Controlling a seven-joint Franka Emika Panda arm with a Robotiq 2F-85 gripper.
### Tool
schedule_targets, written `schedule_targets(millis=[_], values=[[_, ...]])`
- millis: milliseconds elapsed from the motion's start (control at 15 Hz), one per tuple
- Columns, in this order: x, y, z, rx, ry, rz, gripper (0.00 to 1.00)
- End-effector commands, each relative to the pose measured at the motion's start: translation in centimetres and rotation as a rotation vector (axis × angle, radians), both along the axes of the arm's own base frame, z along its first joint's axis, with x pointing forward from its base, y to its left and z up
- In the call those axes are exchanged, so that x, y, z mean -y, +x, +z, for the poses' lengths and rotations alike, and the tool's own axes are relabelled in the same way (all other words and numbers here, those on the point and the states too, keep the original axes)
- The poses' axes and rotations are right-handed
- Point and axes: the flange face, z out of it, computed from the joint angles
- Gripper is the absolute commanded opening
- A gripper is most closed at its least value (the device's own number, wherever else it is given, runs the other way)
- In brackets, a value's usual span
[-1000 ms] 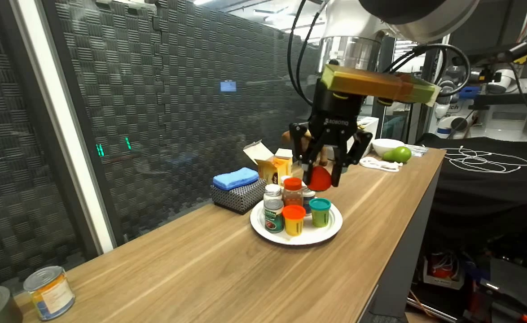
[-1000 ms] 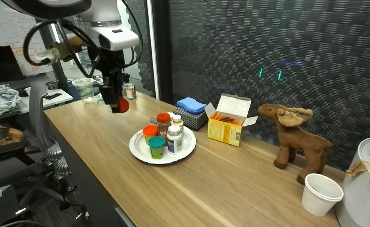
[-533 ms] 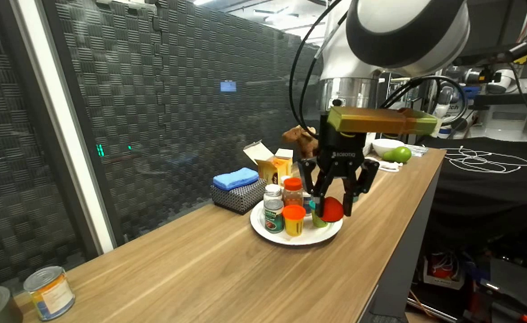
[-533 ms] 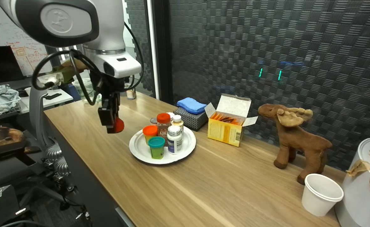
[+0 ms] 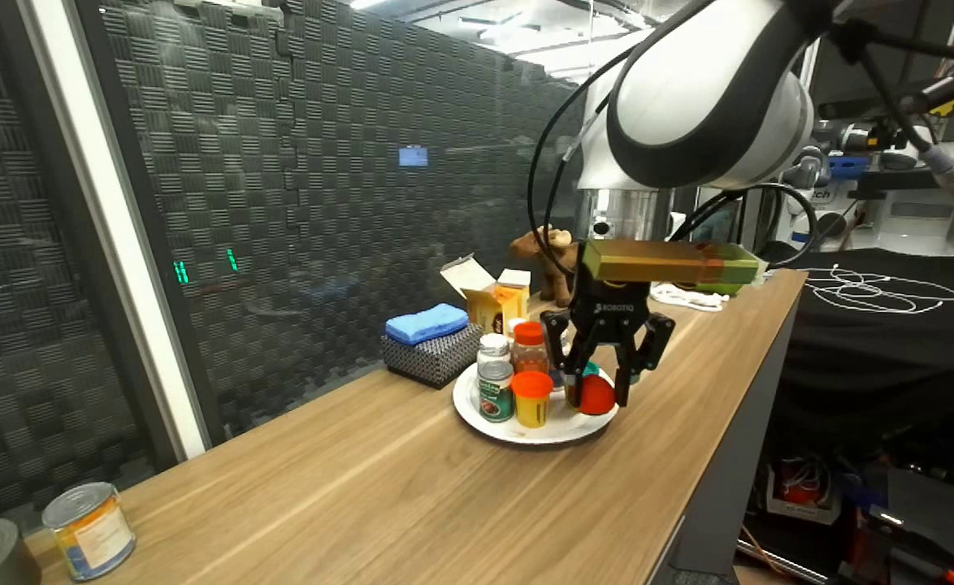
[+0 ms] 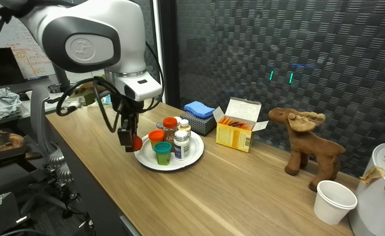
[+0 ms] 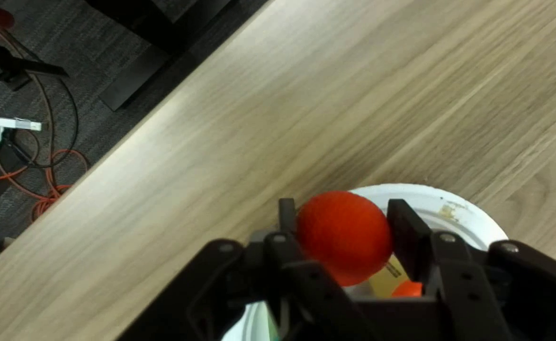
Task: Put the bottles and orange plushie surrounding the white plate on the white plate
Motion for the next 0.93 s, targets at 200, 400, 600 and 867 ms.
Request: schedule_targets(millis=[200,400,600,867], values=[[0.4,2.4,-1.4,0.047,-0.017,0.007,0.27],[0.6,2.7,-2.1,0.038,-0.024,0.015,0.27],[0.9,3.0,-2.3,0.043,-0.028,0.017,0.27],[0.8,3.2,-1.2,0.076,-0.033,0.030,0.76]])
